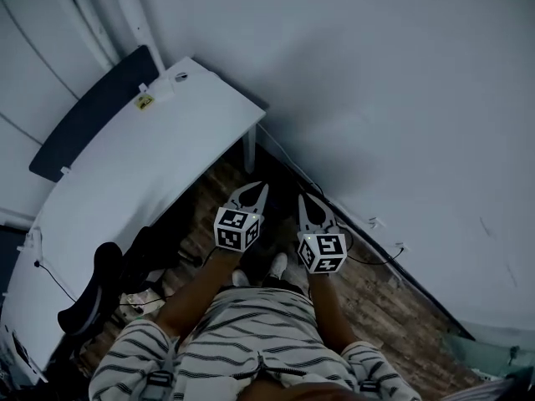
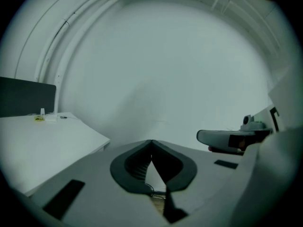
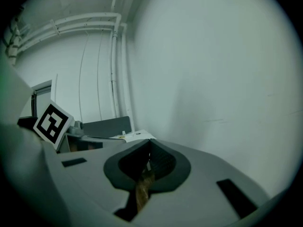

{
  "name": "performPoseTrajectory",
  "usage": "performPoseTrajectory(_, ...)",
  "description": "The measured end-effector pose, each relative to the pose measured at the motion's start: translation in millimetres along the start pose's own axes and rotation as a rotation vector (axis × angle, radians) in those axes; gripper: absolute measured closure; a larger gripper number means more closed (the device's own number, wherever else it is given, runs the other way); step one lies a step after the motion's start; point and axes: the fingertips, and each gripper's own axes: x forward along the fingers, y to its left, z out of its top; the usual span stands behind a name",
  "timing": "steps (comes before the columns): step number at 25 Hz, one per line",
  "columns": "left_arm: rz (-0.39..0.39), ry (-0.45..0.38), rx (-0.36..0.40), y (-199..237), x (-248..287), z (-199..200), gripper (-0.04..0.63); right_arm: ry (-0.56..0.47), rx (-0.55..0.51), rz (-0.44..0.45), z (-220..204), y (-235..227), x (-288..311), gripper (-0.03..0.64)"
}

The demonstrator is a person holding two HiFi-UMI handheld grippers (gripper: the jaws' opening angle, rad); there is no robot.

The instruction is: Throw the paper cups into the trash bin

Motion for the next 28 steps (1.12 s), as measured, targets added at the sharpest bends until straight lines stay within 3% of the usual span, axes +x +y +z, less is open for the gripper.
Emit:
performPoseTrajectory(8,-0.01,-0.064,-0.002,-15.2,-23.4,23.8,0.572,-0.032,-0.005,0.036,16.3,13.8,-8.3,0.607)
performPoseTrajectory(28,0.059,-0.134,0.022,-10.7,-66.7,18.0,0.572,-0.052,-0.039,0.1,14.3,46.0,-2.7,0.607)
